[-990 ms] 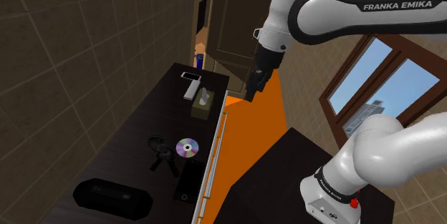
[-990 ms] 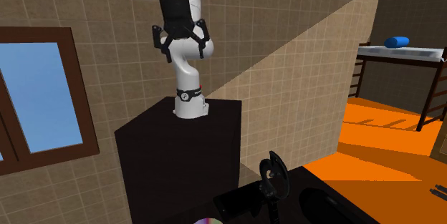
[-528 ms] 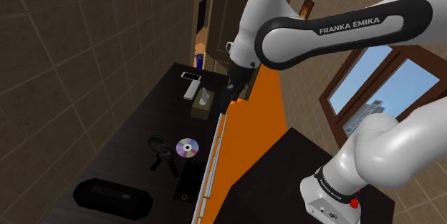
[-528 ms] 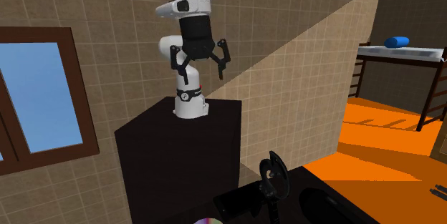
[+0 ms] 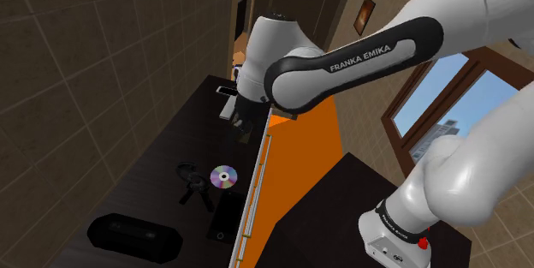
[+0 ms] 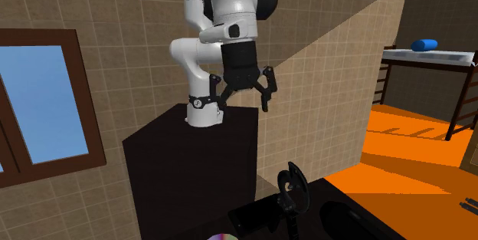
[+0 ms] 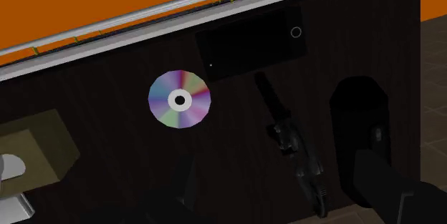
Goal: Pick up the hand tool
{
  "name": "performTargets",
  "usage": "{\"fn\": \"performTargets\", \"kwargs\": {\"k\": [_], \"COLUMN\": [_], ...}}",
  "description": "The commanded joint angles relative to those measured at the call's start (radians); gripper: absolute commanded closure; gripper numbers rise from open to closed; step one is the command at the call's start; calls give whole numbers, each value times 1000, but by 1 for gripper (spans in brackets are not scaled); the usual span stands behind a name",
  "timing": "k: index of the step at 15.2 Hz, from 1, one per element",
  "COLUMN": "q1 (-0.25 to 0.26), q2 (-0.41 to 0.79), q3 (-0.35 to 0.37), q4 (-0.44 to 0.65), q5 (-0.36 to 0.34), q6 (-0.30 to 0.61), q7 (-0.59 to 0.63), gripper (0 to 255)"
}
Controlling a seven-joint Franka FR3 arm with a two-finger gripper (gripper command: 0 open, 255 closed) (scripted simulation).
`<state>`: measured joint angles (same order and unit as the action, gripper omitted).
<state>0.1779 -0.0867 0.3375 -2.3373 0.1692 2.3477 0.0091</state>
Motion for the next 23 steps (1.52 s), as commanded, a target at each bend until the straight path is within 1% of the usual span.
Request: {"fn": "performTargets", "kwargs": {"k": [1,5,9,10,17,19,20,23], "q1": [8,41,94,102,121,122,123,123], "q2": [72,217,362,378,446,452,452,452], "q3": [17,37,30,27,4,2,2,2], "q4": [31,121,229,242,229,229,228,227], "q5": [-34,-131,-239,-251,-288,-292,-292,-292], "q6": [56,134,188,193,271,277,278,278], "q7": [19,81,146,152,175,177,177,178], "gripper": [0,0,0,0,0,0,255,255]}}
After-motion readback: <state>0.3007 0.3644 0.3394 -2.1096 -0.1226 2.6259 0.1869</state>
